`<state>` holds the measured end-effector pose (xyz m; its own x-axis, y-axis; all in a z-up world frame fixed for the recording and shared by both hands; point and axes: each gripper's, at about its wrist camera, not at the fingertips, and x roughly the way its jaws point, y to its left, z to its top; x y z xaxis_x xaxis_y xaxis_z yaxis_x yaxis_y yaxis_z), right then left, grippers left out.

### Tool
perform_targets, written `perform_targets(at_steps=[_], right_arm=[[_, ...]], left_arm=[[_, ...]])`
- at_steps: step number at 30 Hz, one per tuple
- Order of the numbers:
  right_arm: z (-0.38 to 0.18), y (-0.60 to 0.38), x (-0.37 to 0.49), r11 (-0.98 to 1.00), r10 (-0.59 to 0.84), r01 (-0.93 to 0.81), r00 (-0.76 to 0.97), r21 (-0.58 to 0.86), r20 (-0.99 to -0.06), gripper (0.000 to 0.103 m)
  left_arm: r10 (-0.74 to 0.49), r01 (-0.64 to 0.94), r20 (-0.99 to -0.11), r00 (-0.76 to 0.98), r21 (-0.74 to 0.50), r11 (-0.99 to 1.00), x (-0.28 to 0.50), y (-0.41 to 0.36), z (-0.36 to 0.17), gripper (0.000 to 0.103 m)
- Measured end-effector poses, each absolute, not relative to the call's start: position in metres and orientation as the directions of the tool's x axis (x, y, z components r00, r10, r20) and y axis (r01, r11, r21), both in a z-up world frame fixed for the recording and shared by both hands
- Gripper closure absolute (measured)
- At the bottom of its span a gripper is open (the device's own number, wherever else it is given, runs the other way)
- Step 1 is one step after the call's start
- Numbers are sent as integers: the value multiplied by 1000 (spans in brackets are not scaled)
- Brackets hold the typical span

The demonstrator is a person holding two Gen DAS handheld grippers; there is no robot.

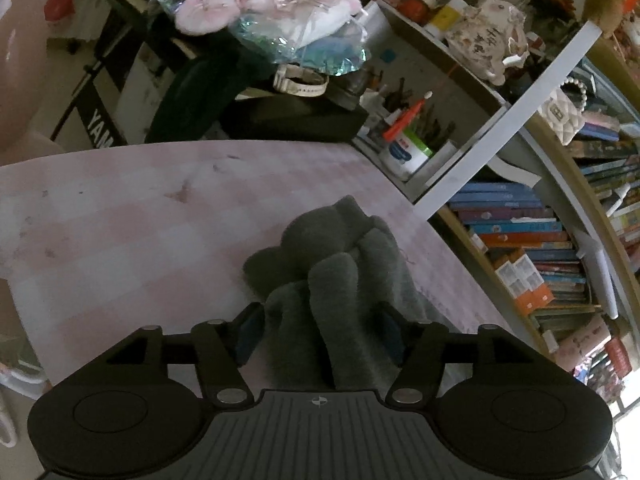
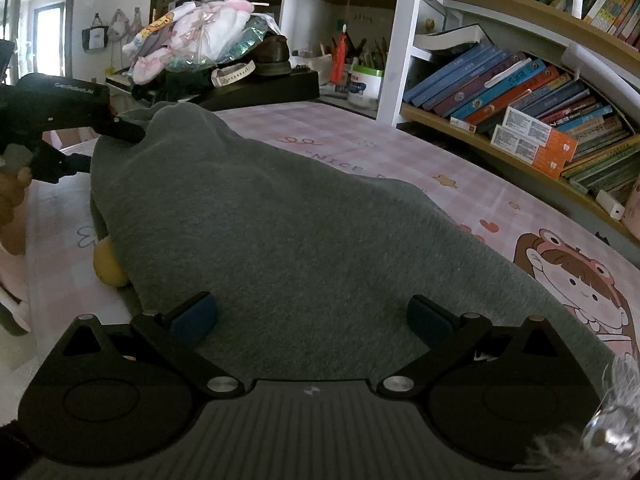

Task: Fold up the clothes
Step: 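Lift the strip end with the left tool and fold it toward the other end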

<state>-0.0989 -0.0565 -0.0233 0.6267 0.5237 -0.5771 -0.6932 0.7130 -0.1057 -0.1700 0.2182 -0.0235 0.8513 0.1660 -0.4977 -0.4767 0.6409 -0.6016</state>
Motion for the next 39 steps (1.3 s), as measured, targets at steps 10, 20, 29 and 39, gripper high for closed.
perform_targets(at_steps=[10, 20, 29, 39], right_arm=[[-23, -56, -100, 713, 522, -692, 629, -111, -576, 0], [-24, -56, -101, 710, 529, -696, 628, -108, -571, 0], [-2, -64, -97, 743, 599, -670, 654, 14, -463, 3], [-19, -25, -105, 680, 572, -728, 602, -88, -557, 3]], left_arm=[[184, -468, -452, 873, -670, 576, -164, 224, -36, 68], [130, -305, -298, 946, -672, 674, -174, 202, -7, 86], [61, -154, -191, 980, -521, 839, -177, 157, 38, 86], [-28, -44, -149, 988, -460, 887, -177, 123, 55, 86]])
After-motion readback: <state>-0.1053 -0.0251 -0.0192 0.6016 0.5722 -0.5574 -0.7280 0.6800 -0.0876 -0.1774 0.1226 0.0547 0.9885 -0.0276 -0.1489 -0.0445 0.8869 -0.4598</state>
